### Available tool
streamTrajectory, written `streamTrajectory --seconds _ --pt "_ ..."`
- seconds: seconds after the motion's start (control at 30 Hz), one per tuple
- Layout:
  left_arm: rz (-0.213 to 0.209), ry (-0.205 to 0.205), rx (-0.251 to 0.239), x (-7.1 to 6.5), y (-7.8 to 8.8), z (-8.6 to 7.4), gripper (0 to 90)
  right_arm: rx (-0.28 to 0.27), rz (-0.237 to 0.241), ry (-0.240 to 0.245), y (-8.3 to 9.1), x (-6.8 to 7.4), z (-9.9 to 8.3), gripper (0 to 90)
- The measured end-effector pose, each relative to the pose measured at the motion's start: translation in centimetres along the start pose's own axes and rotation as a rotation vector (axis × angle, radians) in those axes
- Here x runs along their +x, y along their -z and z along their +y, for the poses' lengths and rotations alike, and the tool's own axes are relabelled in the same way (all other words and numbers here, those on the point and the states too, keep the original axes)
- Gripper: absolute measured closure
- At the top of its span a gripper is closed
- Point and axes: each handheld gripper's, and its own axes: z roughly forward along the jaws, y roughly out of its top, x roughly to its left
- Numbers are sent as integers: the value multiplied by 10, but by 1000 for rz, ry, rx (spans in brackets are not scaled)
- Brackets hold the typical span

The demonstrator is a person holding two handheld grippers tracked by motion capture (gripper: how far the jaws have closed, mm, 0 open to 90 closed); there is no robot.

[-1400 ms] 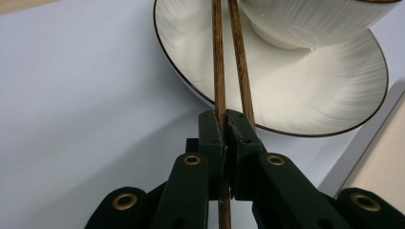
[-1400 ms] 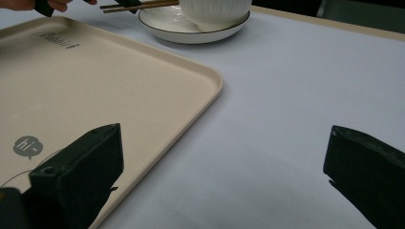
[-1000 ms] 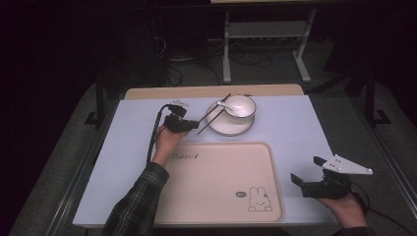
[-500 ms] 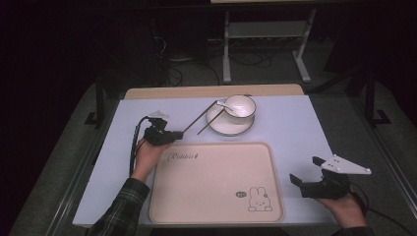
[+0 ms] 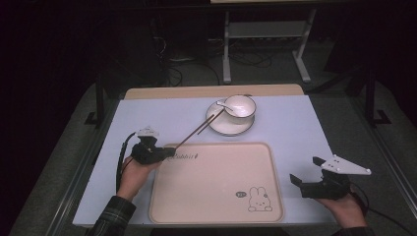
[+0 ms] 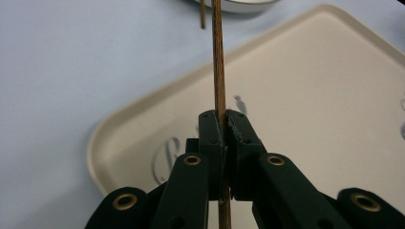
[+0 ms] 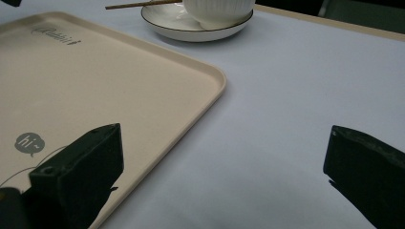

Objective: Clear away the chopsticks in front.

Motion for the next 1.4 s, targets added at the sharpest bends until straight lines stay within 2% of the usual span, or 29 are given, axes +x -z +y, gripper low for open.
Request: streamTrajectory --seconds 0.17,0.23,0.3,0.33,0.47,0.83,0.9,1.37,1.4 --pt "-11 -17 18 -12 3 -11 855 -1 -3 -3 0 0 0 0" --pt "-18 -45 43 -22 4 -19 855 2 -2 -1 0 0 0 0" --pt "-22 -49 47 -25 4 -21 855 1 -2 0 0 0 0 0" --pt "-29 -65 59 -31 5 -26 855 2 -2 1 0 0 0 0" --pt "-37 -83 88 -38 5 -34 854 3 -2 1 0 0 0 0" --pt "-26 -92 163 -37 -5 -42 849 5 -1 7 -1 1 0 0" --pt "-18 -105 182 -37 -8 -43 847 5 -1 7 0 1 0 0" --pt "-24 -95 178 -37 -8 -43 825 7 1 8 -1 2 0 0" --pt "-17 -98 182 -37 -9 -41 798 8 1 7 -1 2 0 0"
